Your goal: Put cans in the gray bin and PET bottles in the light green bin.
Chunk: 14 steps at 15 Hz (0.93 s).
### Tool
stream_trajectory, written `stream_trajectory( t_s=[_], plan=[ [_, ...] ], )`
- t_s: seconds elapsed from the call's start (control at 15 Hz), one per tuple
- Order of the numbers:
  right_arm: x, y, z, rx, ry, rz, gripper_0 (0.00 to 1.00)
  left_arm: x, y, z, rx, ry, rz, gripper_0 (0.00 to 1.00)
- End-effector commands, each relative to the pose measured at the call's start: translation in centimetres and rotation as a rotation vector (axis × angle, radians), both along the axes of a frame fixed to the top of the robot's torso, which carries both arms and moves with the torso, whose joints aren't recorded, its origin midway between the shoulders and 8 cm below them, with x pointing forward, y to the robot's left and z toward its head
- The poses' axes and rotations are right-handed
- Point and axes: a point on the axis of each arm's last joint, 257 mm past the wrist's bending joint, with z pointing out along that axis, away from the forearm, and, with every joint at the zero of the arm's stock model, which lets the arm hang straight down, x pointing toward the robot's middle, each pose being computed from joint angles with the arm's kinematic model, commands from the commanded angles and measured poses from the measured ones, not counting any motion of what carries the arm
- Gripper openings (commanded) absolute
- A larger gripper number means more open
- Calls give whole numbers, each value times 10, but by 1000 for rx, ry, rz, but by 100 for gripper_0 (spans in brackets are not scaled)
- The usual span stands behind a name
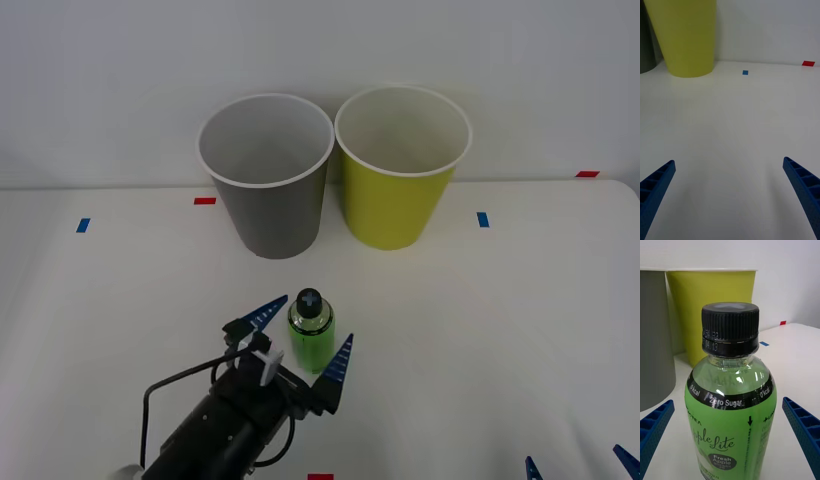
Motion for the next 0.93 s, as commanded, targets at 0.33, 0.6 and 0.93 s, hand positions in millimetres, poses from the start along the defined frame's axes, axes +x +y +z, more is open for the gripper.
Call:
stream_trajectory(
  t_s=[0.33, 0.6, 0.93],
  plan=[
    [0, 0, 0, 0, 0, 0, 100, 9, -5, 3, 7, 4, -5, 100],
    [0, 0, 0, 0, 0, 0, 100, 10, -6, 3, 14, 9, -8, 100],
    [0, 0, 0, 0, 0, 0, 100, 10, -6, 3, 11, 11, -8, 30]
  ],
)
